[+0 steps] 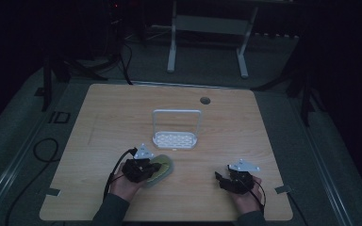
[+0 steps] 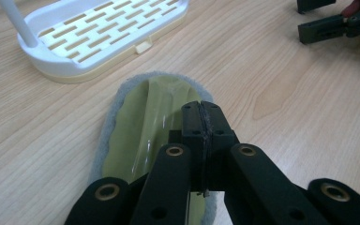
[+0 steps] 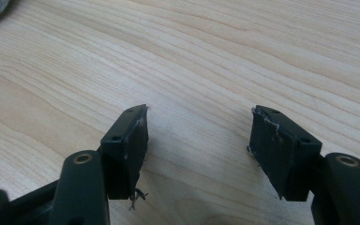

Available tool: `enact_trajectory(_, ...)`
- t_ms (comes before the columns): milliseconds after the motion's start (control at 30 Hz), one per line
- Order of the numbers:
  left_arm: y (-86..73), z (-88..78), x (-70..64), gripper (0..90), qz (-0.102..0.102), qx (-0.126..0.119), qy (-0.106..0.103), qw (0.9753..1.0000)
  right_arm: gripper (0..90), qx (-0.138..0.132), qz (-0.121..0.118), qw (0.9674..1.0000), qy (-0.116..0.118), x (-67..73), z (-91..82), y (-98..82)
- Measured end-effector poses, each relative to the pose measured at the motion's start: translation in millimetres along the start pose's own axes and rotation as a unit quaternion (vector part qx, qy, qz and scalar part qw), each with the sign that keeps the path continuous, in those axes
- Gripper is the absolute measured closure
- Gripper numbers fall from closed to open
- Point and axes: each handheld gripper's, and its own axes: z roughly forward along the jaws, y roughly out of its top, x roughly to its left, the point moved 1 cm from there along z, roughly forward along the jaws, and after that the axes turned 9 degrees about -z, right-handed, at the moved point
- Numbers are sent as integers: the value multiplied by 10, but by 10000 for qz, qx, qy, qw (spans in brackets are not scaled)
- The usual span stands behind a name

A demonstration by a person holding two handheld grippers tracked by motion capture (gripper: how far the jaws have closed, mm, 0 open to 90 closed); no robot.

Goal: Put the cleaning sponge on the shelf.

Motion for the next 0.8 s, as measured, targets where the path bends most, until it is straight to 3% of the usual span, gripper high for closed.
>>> enact_trajectory(300,85,-156,77,716,317,123,-6,9994,368,-4,6,10000,0,1,1,0)
enact_trajectory(433,143,-187,119,642,302,179,-7,9994,368,-5,3,10000,-1,0,1,0)
enact_trajectory(800,241,-181,146,587,380,454,115,9982,368,-6,5,10000,0,1,1,0)
